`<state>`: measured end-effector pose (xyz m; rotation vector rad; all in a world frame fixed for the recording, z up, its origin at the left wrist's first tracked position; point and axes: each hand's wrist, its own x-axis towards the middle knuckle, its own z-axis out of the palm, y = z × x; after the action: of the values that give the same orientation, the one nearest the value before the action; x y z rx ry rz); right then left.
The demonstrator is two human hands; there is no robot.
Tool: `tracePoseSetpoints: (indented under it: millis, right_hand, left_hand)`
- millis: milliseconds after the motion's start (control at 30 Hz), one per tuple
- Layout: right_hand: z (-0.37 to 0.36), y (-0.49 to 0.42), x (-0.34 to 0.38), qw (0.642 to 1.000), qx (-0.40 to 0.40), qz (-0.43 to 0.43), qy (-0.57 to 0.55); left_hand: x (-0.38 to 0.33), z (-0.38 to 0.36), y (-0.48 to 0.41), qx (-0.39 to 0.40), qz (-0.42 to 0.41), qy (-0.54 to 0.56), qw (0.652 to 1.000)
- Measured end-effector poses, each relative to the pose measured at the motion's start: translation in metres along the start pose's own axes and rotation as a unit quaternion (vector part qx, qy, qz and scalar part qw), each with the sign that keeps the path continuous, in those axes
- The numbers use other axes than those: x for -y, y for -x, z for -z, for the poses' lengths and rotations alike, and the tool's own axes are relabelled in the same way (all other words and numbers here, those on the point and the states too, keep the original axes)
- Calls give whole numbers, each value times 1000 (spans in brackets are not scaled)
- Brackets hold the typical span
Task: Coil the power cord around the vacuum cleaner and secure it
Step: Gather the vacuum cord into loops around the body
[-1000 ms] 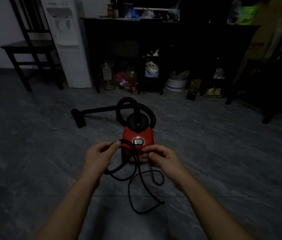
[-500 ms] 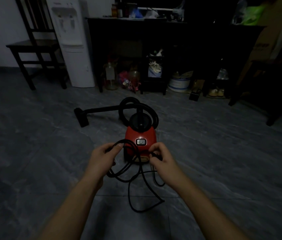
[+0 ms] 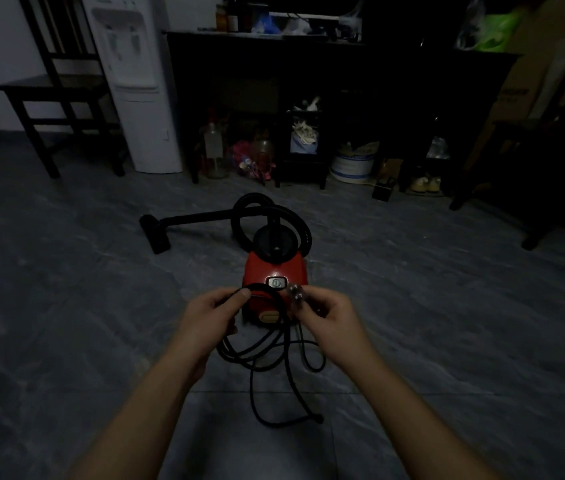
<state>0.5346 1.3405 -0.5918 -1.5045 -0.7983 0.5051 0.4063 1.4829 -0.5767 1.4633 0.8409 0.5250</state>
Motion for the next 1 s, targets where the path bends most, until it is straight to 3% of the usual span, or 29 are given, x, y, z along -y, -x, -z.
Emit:
tracePoseSetpoints:
  millis: [133, 300, 467, 567, 700, 800, 1000]
  right_hand:
    - [3, -4, -4, 999, -25, 16, 24]
    - [3, -4, -7, 1000, -21, -23, 0]
    - [0, -4, -10, 999, -12, -19, 32]
    - [-2, -3, -9, 997, -31, -3, 70]
    - [-2, -3, -9, 999, -4, -28, 18]
    - [-2, -3, -11, 998, 3, -40, 39]
    - [-8, -2, -14, 993, -9, -33, 117]
  left_hand:
    - [-1, -5, 5, 48, -13, -10, 999]
    - [-2, -8, 6, 64, -19, -18, 998]
    - [4, -11, 5, 33, -21, -20, 999]
    - [4, -13, 6, 35, -14, -1, 999]
    - [3, -14, 7, 52, 8, 27, 998]
    - [2, -14, 9, 53, 37, 74, 995]
    - [1, -15, 14, 49, -3, -2, 999]
